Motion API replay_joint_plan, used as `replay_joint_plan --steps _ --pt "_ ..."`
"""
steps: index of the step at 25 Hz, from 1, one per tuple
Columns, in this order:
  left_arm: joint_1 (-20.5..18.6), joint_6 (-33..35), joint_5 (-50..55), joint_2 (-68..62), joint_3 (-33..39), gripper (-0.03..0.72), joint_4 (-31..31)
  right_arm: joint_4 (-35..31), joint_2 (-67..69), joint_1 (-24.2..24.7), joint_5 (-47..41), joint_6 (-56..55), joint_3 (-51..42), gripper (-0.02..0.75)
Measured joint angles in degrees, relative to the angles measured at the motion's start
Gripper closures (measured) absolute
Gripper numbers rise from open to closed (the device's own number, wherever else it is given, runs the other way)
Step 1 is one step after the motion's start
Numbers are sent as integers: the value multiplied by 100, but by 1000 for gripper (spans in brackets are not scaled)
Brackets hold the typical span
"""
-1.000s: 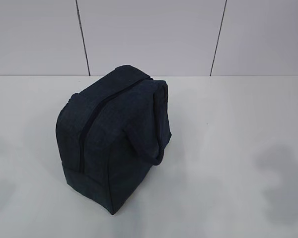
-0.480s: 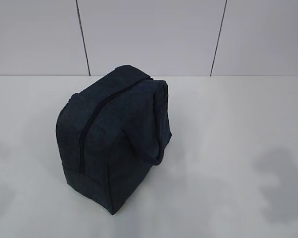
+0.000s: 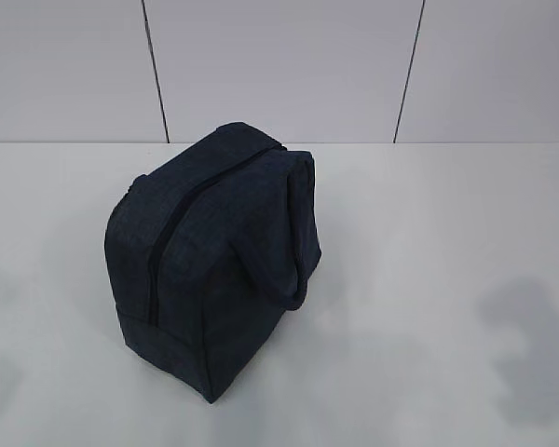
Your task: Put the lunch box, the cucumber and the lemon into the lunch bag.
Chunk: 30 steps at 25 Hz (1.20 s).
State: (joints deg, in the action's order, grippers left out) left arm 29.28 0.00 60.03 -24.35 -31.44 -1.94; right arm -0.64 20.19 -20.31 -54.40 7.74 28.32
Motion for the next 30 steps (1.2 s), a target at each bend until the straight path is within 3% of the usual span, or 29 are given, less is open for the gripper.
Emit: replay_joint_plan --steps 10,30 --pt "0 0 175 0 85 208 -112 0 0 0 -913 0 53 264" --pt "0 0 187 0 85 243 -254 -41 0 0 -1037 0 14 264"
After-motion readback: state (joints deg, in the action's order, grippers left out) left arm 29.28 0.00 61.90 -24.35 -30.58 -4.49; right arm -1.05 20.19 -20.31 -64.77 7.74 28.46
